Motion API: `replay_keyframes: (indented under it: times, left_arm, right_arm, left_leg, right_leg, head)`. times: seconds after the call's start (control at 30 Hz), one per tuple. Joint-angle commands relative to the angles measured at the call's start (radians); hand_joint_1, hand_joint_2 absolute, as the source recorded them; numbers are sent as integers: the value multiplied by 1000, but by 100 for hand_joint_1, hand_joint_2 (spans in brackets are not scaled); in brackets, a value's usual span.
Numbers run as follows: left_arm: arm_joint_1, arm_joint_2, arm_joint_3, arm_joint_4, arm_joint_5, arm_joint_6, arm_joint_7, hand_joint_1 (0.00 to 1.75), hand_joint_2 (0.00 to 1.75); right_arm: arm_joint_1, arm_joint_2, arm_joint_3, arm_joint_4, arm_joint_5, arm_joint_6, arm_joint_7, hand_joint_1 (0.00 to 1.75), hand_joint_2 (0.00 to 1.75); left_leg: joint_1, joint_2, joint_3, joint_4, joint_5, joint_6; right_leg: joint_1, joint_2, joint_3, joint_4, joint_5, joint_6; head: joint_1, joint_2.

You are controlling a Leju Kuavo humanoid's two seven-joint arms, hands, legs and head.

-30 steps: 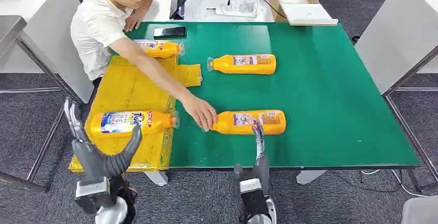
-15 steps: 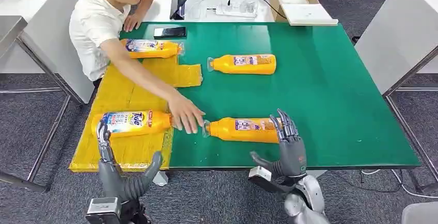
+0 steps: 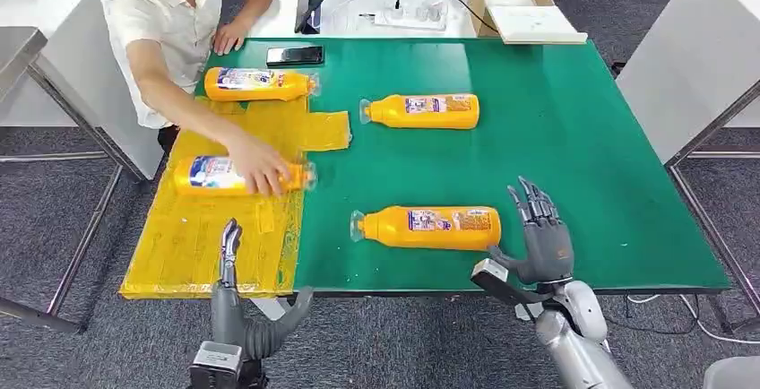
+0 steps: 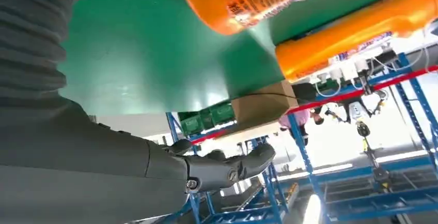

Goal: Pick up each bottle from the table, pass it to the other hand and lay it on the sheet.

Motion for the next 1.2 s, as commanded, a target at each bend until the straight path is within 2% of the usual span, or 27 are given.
replay_keyframes:
  times: [0.03, 0.1, 0.17, 0.23, 0.33, 0.37, 0.43, 0.63, 0.87, 1.2]
  left_arm:
    - [-43, 31, -68, 59, -5, -27, 7, 0, 175]
    - [-56, 28, -72, 66, -11, -32, 9, 0, 175]
    - [-69, 21, -75, 74, -19, -38, 1, 0, 175]
    - [-83, 18, -82, 83, -21, -57, 0, 0, 175]
    - [-97, 11, -93, 87, -30, -91, -1, 0, 175]
    - [-99, 7, -92, 87, -35, -105, 1, 0, 175]
    - [-101, 3, -88, 88, -45, -116, 4, 0, 175]
    - [-102, 0, -84, 75, -52, -126, -1, 0, 175]
    - [-104, 6, -94, 69, -32, -179, 18, 0, 175]
    - [-104, 5, -88, 68, -11, -210, 30, 0, 175]
  right_arm:
    - [-121, 22, 30, 226, 57, 56, 24, 0, 175]
    - [-156, 42, 35, 275, 35, 95, -8, 0, 175]
    - [-177, 82, -30, 299, -132, 253, -108, 0, 175]
    - [-196, 81, 14, 319, -80, 205, -98, 0, 175]
    - [-184, 60, 82, 315, -72, 300, -191, 0, 175]
    - [-171, 41, 123, 310, -40, 302, -193, 0, 175]
    - [-178, 30, 162, 334, 5, 280, -185, 0, 175]
    - [-208, 51, 136, 380, -46, 302, -181, 0, 175]
    - [-261, 17, 186, 467, 35, 315, -52, 0, 175]
    - [-290, 27, 164, 467, 20, 326, -23, 0, 175]
  left_leg:
    - [1, 3, 3, -1, -1, -1]
    - [1, 4, 4, -1, -1, -2]
    - [1, 4, 2, -1, 0, -1]
    - [1, 5, 3, -1, 0, -1]
    - [1, 4, 3, -1, 0, -2]
    - [0, 2, 3, -1, 0, -1]
    - [1, 1, 3, -1, 0, -1]
    - [1, 2, 2, 0, 0, -1]
    - [0, 1, 2, 0, 0, -1]
    - [1, 3, 5, 0, 0, -1]
  right_leg:
    - [1, 1, 3, -1, 0, -1]
    - [1, 3, 3, -1, 0, -2]
    - [1, 3, 2, -1, 1, -1]
    - [1, 3, 2, -1, 1, -2]
    - [1, 2, 3, -1, 0, -2]
    - [1, 1, 2, -1, 0, -1]
    - [1, 0, 3, -1, 0, -1]
    - [1, 1, 2, 0, 0, -1]
    - [1, 0, 2, 0, 0, -1]
    - [1, 1, 5, -1, 0, -2]
  head:
    - [0, 0]
    - [0, 0]
    - [0, 0]
    - [0, 0]
    - [0, 0]
    - [0, 0]
    - [0, 0]
    - [0, 0]
    - [0, 0]
    - [0, 0]
